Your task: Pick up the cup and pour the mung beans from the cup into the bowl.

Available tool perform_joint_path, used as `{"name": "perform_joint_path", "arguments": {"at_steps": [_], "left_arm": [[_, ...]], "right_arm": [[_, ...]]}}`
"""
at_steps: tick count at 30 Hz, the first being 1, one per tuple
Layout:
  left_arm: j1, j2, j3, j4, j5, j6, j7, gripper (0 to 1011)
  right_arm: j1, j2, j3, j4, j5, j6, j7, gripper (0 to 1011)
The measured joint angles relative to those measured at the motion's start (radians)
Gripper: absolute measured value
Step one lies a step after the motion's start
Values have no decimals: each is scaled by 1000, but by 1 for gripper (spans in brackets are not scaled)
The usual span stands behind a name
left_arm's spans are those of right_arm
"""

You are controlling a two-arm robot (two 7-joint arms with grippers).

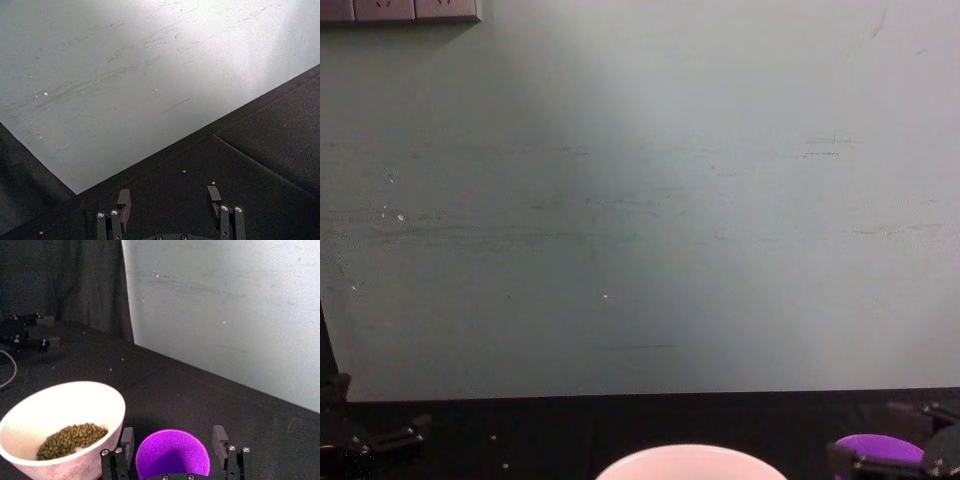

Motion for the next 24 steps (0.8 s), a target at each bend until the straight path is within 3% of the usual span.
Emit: {"name": "perform_joint_path", "arguments": {"at_steps": [7, 9, 10, 13, 16, 21, 24], "left_arm": [[0, 0, 0, 0, 0, 0, 0, 1000], [0, 0, 0, 0, 0, 0, 0, 1000], [0, 0, 0, 0, 0, 0, 0, 1000], [0, 0, 0, 0, 0, 0, 0, 1000], [0, 0, 0, 0, 0, 0, 0, 1000], [0, 0, 0, 0, 0, 0, 0, 1000], [0, 0, 0, 0, 0, 0, 0, 1000]], "right_arm": [[-50, 22, 40, -106, 35, 27, -41, 1003], [-86, 22, 70, -164, 38, 36, -98, 1003], [-86, 22, 70, -164, 38, 36, -98, 1003], [-119, 8, 96, -208, 3, 29, -178, 1003], [-152, -26, 125, -236, -72, -2, -288, 1003], [-172, -80, 149, -226, -167, -49, -420, 1003], [-174, -119, 158, -186, -239, -117, -499, 1003]]}}
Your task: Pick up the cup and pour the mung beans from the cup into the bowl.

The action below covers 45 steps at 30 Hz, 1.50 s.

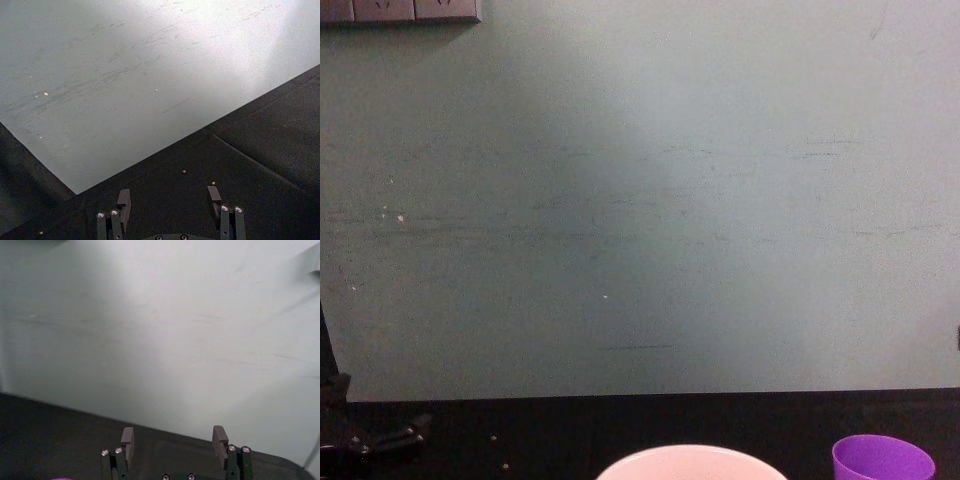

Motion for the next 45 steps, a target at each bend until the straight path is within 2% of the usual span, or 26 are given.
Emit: {"name": "perform_joint_path", "arguments": {"at_steps": [5, 8, 21, 45], "left_arm": [[0, 0, 0, 0, 0, 0, 0, 1000], [0, 0, 0, 0, 0, 0, 0, 1000], [0, 0, 0, 0, 0, 0, 0, 1000], [0, 0, 0, 0, 0, 0, 0, 1000]], "right_arm": [[5, -44, 20, 63, -40, -83, -56, 1003], [10, -57, 34, 86, -38, -96, -58, 1003], [13, -80, 61, 115, -41, -75, -27, 1003], [13, -80, 59, 115, -43, -76, -29, 1003]]}}
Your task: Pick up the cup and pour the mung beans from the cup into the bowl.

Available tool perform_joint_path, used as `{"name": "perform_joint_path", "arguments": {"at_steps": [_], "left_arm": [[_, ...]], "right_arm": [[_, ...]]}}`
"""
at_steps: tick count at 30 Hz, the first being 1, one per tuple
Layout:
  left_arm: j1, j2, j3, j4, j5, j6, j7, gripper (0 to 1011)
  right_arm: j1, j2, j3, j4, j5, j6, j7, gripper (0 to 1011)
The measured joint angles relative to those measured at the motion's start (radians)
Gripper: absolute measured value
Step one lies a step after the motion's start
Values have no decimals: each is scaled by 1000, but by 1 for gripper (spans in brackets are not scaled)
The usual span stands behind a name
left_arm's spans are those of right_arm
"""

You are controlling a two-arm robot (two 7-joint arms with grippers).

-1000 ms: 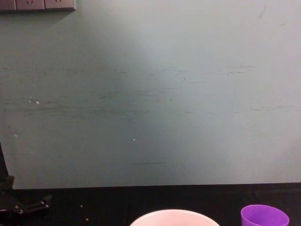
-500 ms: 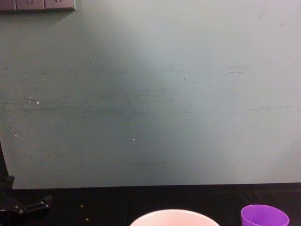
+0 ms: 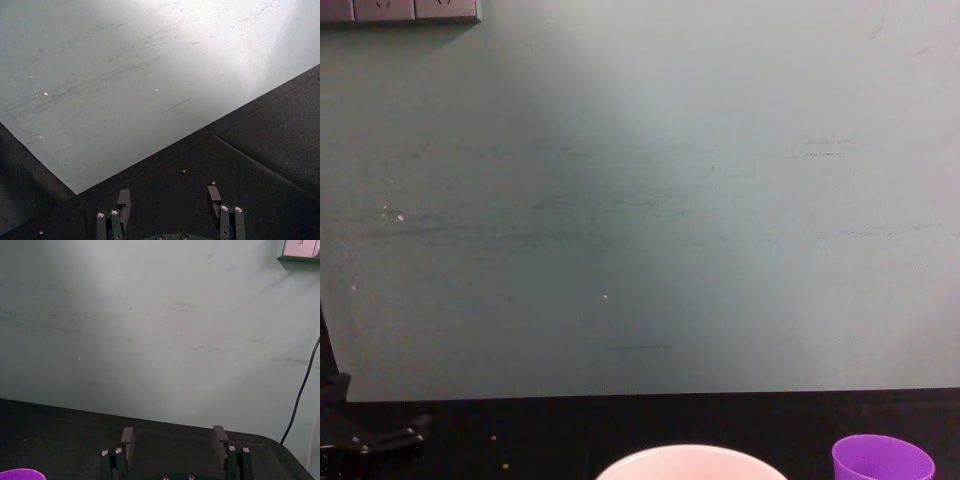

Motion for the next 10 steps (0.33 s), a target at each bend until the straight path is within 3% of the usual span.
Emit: {"name": "perform_joint_path", "arguments": {"at_steps": [10], "left_arm": [[0, 0, 0, 0, 0, 0, 0, 1000]], "right_arm": [[0, 0, 0, 0, 0, -1, -1, 1003]]}}
